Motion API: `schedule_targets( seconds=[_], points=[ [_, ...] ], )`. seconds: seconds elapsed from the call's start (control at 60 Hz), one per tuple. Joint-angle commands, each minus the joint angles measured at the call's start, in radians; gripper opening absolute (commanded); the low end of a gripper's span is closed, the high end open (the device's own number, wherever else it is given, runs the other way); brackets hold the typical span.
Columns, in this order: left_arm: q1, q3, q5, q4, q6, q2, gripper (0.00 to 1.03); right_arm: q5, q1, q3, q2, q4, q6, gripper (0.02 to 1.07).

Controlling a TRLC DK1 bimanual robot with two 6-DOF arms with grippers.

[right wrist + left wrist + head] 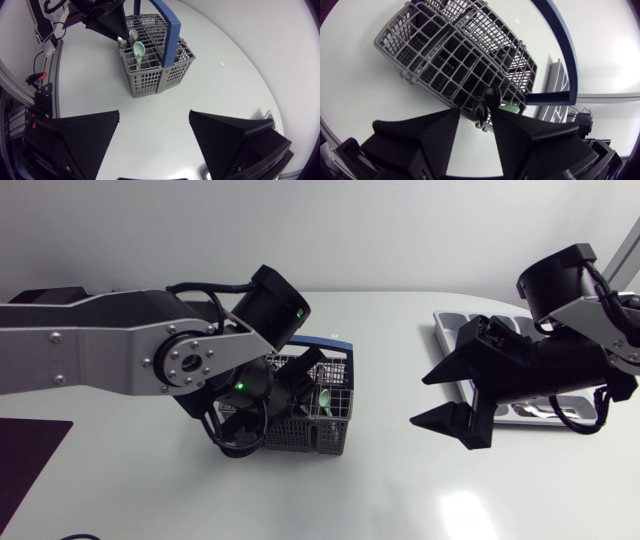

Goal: Unload the cutlery basket into the drawer organizer.

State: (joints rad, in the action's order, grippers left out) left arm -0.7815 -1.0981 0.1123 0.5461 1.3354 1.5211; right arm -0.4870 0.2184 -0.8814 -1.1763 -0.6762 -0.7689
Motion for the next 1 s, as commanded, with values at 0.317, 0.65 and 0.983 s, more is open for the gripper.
schedule_targets(
  seconds=[0.317,0.65,0.983],
  points=[
    [0.008,0.046,-0.016,-0.058,0.016,0.028,0.24,0.047,0.055,0.053,0.018,0.043,0.039,1.02],
    [0.008,0.049,-0.017,-0.066,0.025,0.034,0.07,0.068,0.068,0.076,0.029,0.064,0.034,1.02],
    [0.007,0.067,-0.017,-0.086,0.027,0.025,0.04,0.076,0.079,0.082,0.043,0.069,0.031,1.02]
  ],
)
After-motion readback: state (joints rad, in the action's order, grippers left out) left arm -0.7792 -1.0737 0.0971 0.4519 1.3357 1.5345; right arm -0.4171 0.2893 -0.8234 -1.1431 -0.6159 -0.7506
